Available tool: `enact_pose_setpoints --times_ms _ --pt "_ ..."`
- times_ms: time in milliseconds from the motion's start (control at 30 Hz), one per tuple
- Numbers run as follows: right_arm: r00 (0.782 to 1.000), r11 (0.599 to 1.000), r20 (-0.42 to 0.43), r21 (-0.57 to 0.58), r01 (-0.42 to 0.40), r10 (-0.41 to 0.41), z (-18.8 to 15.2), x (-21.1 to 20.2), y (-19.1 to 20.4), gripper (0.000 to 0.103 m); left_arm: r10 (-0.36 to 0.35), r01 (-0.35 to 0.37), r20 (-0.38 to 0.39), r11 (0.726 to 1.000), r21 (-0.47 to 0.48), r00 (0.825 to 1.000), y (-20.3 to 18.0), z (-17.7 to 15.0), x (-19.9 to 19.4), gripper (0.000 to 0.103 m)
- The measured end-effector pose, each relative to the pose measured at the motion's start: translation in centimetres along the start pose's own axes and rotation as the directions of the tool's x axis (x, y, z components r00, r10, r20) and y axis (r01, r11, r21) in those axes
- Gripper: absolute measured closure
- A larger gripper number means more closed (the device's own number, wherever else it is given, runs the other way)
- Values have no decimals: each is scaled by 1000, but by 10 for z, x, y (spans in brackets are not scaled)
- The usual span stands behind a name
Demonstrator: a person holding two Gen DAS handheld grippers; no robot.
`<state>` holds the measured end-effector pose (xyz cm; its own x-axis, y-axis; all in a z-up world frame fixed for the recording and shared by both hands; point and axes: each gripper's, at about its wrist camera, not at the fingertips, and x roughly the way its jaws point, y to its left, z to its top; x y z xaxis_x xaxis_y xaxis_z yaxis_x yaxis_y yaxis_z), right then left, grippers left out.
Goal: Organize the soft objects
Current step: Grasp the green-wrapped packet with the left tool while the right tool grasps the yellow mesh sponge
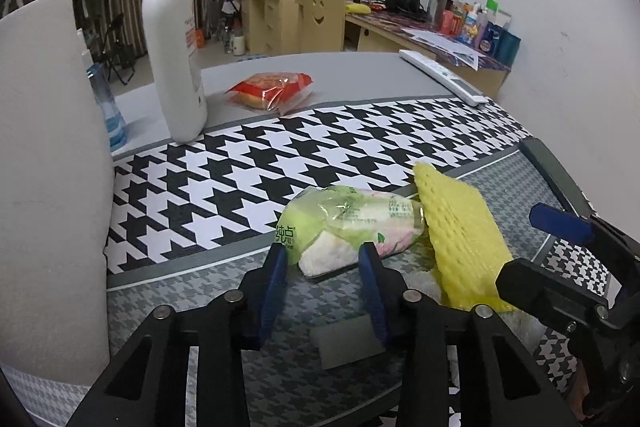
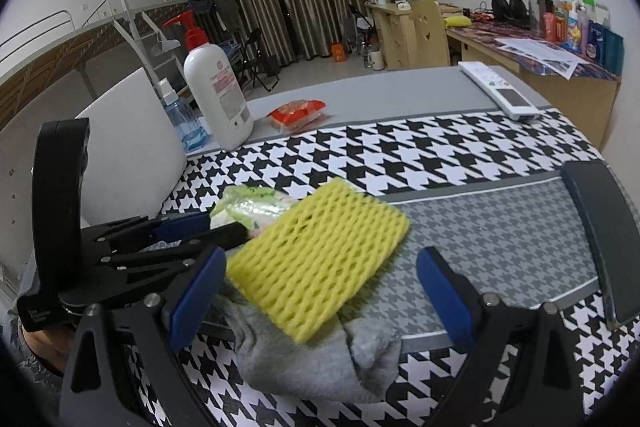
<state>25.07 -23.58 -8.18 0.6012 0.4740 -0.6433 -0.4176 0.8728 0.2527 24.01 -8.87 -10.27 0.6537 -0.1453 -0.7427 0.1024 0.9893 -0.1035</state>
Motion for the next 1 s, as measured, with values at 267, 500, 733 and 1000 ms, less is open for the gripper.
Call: enact_pose_setpoints --times_ms 267,500,733,1000 --pt "1000 1000 -20 11 -4 5 0 4 -3 5 -3 3 -10 1000 6 1000 0 0 6 87" --pt "1000 1000 -12 9 6 -6 0 -1 -3 6 -20 20 17 999 31 1000 -6 -2 -4 95" --pt "1000 1000 -5 -3 15 -15 0 -6 1 13 -18 16 53 999 40 998 -7 -5 -20 98" --pt "1000 1000 -27 -10 9 -9 0 -1 6 22 0 -3 77 999 35 997 0 -11 -36 98"
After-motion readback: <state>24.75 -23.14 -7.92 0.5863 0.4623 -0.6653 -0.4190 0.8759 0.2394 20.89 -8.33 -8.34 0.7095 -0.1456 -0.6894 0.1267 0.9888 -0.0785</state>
